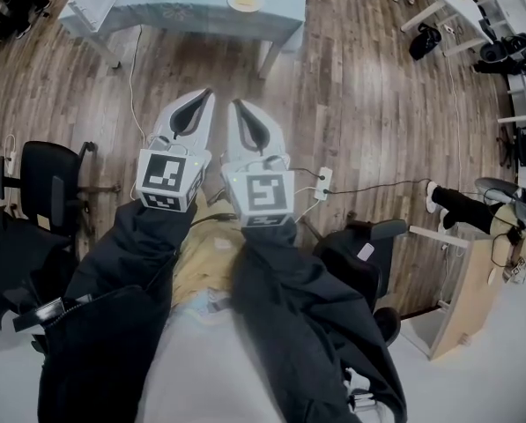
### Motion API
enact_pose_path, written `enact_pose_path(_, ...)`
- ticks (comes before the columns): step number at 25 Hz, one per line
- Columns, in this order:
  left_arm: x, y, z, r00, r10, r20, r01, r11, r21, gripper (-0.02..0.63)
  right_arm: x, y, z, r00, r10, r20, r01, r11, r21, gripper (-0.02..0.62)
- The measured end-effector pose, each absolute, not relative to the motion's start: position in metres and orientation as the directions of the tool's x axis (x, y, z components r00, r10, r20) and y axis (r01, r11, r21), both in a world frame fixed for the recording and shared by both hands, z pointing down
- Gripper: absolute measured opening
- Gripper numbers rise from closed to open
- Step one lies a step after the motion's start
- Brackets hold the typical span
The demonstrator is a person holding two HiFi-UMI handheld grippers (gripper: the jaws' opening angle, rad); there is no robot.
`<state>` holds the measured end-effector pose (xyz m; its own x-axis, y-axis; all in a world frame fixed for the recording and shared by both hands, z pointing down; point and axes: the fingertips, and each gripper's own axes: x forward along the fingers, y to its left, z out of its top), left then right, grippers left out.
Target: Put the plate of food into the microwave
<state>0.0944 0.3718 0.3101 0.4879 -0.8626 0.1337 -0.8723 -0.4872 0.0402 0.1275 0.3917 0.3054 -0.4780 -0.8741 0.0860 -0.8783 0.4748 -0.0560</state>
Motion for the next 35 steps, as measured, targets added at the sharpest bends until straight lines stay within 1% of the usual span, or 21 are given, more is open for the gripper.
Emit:
enact_pose_path(7,0.080,0.349,0.320,0.483,-0.867,0.127,-0.876,-0.478,0.065,-0.003,0.113,0.375,0.310,-0.492,-0.867,0.077,-0.871,0.491,-0.034,-0.003)
enact_pose_path(11,0.084,0.319,0.322,0.515,-0.849,0.122,-0.857,-0.507,0.088,-0.003,0.116,0.349,0.307,-0.466,-0.883,0.063,-0.885,0.466,-0.007,-0.003)
enact_pose_path(16,0.081,0.278,0.320,0.533,-0.838,0.118,-0.846,-0.527,0.080,-0.003,0.119,0.305,0.304,-0.426,-0.902,0.066,-0.905,0.425,-0.028,-0.003)
enact_pose_path(28,0.018,0.164,0.336,0.517,-0.839,0.170,-0.856,-0.505,0.112,-0.003,0.061,0.185,0.323,-0.455,-0.881,0.127,-0.890,0.450,-0.066,-0.003)
enact_pose_path(35,-0.009,0.112,0.345,0.552,-0.814,0.179,-0.833,-0.531,0.153,-0.003,0.033,0.133,0.336,-0.432,-0.886,0.167,-0.902,0.428,-0.058,-0.003)
